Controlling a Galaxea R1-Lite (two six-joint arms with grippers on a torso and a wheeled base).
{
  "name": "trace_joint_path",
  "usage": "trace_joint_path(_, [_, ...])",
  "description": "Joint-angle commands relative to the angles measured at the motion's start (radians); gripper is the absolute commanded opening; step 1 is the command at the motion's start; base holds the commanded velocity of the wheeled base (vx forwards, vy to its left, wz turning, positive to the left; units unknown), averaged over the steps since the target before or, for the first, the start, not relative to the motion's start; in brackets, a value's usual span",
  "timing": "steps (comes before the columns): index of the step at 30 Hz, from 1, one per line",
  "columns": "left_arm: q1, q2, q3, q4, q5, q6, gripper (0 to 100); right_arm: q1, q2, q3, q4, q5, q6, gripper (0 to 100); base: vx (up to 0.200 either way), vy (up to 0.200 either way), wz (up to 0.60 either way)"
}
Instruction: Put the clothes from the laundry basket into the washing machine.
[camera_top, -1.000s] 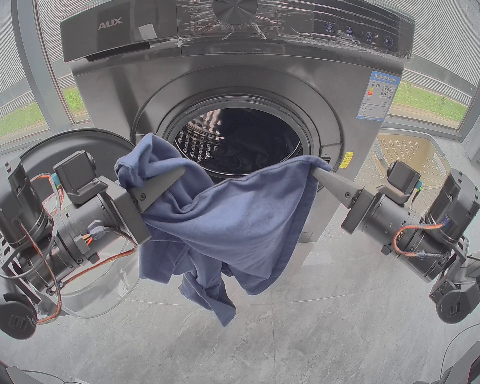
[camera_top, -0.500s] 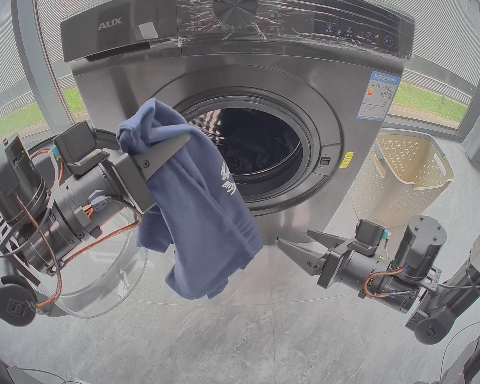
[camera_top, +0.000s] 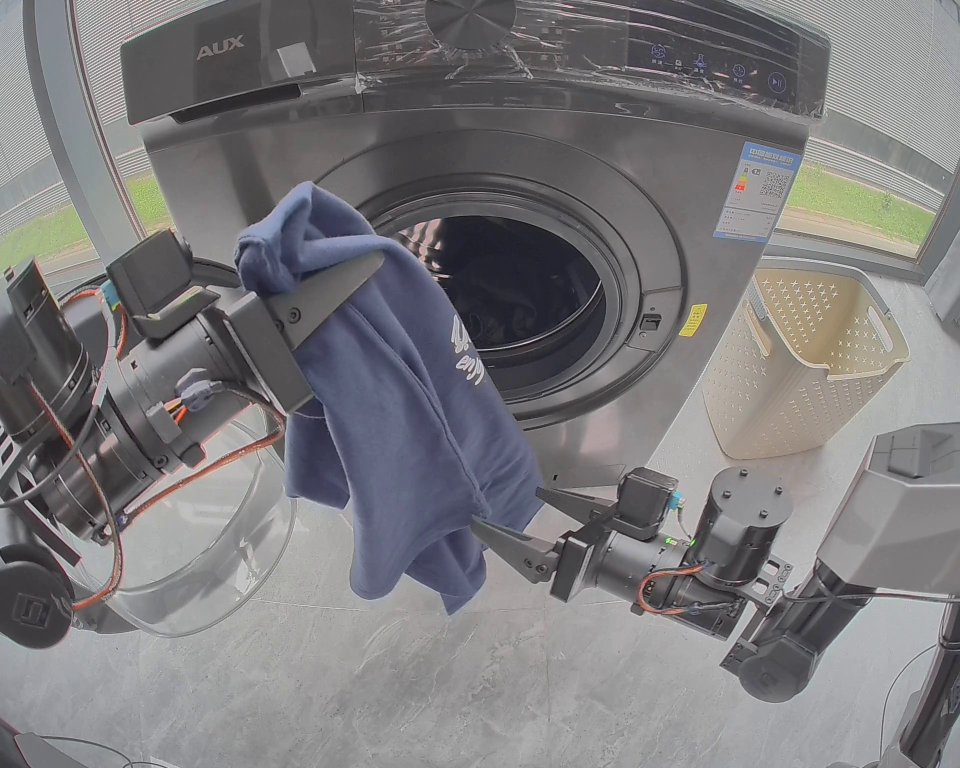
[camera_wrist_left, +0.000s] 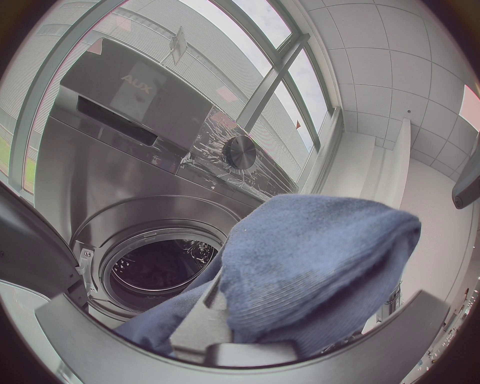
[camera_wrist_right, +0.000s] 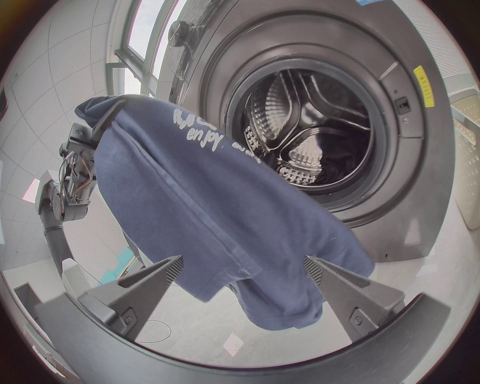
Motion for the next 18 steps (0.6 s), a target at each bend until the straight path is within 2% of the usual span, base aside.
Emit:
trace_joint_path(1, [0.000,0.003,-0.003,0.000,-0.001,-0.002,0,0.024,0.079,-0.063,-0.001,0.015,-0.001,100,0.000,0.000,0.00])
trace_joint_path(6, [-0.006,0.002,-0.003,0.000,0.001,-0.002,0,0.021,0.142,-0.175,0.005,0.030,-0.003,100,0.000,0.000,0.00])
trace_joint_path(11, [-0.008,-0.001,-0.001,0.000,0.002,-0.004,0,0.031,0.174,-0.229,0.007,0.047,-0.003,100,0.000,0.000,0.00])
trace_joint_path(18, [-0.006,0.002,-0.001,0.000,0.001,-0.004,0,0.064,0.191,-0.304,0.005,0.046,-0.003,100,0.000,0.000,0.00])
